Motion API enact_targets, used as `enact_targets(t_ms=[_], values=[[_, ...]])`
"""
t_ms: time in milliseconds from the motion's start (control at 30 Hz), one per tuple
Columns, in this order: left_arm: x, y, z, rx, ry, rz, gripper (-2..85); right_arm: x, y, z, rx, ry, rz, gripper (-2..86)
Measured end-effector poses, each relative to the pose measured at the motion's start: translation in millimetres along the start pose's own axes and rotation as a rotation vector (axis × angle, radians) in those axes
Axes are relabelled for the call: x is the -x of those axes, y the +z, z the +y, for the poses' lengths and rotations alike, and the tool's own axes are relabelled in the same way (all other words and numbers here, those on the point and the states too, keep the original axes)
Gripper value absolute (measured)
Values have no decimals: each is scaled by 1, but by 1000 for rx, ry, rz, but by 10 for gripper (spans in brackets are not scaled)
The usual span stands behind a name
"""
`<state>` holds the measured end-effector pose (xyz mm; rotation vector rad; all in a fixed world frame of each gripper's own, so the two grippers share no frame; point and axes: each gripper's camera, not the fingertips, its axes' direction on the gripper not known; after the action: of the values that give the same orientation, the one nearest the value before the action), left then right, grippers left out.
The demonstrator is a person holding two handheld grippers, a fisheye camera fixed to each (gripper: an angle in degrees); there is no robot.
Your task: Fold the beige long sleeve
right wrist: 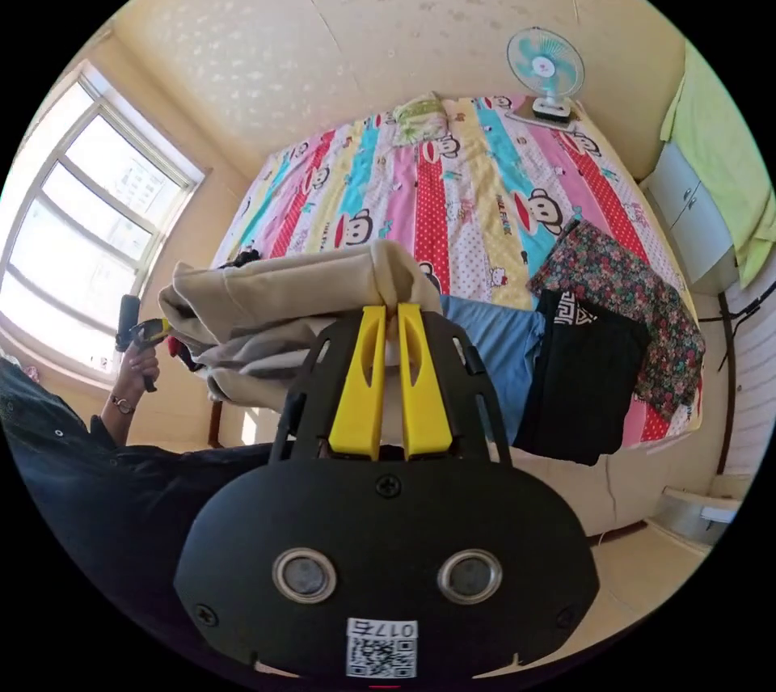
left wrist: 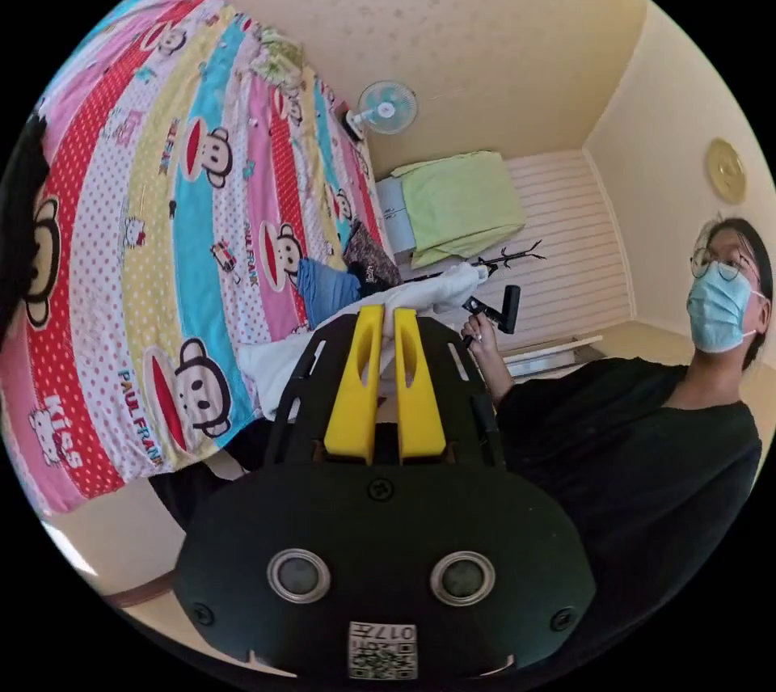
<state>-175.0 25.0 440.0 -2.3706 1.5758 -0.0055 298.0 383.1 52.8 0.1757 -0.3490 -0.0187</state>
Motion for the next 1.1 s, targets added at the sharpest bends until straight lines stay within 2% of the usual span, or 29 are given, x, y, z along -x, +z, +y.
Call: enact_targets(t_ms=[67, 167, 300, 433, 533, 767, 833, 933, 1033, 1100], values=[[-49, -36, -2, -93, 141, -75, 8, 31, -34, 17, -122, -12, 0, 34], [-103, -79, 8, -240, 302, -94, 11, 68, -72, 39, -282, -49, 0, 32], [-148, -128, 39, -398, 418, -109, 9, 106, -118, 71, -477, -83, -69, 30], [-181, -181, 87, -580, 519, -68, 8, 160, -158, 110, -632, -222, -50, 28], [-193, -205, 108, -620, 536, -66, 8, 190, -178, 135, -707, -296, -28, 27], [-229, -227, 136, -689, 657, -52, 3, 231, -207, 168, -862, -293, 127, 25], [-234, -227, 130, -684, 678, -41, 3, 236, -209, 161, -880, -289, 171, 25], [-226, -221, 103, -651, 629, -122, 5, 229, -193, 127, -838, -292, 196, 25], [-192, -203, 56, -589, 557, -197, 11, 206, -144, 65, -713, -286, 207, 26], [-158, -184, 16, -538, 513, -319, 16, 189, -94, 17, -603, -289, 228, 28]])
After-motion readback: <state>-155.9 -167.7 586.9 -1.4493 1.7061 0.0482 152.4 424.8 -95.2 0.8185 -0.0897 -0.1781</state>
